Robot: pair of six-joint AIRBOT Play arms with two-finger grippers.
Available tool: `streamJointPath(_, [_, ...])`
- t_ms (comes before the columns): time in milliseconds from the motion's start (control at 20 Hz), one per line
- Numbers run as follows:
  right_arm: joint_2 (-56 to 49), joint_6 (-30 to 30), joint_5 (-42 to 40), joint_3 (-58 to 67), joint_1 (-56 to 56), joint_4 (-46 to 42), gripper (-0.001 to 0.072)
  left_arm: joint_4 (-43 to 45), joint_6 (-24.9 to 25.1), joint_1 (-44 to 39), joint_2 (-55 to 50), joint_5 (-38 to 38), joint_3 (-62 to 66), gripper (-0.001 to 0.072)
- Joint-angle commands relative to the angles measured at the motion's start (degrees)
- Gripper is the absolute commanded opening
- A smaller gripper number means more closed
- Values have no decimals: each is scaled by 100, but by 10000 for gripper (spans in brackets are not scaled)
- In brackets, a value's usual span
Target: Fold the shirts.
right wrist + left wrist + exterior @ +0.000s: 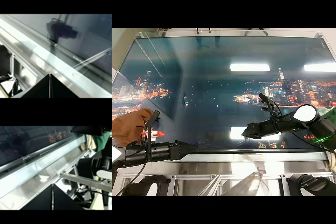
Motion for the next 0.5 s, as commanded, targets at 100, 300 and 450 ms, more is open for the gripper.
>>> streamJointPath(100, [2,0,11,-2,4,0,20,79,0,7,2,133,70,8])
streamJointPath(300, [2,0,11,-2,7,0,20,2806,-1259,861,-728,-90,1880,98])
streamJointPath(450, [2,0,11,-2,9,0,20,3816,-1700,2507,-1757,-103,3567,658])
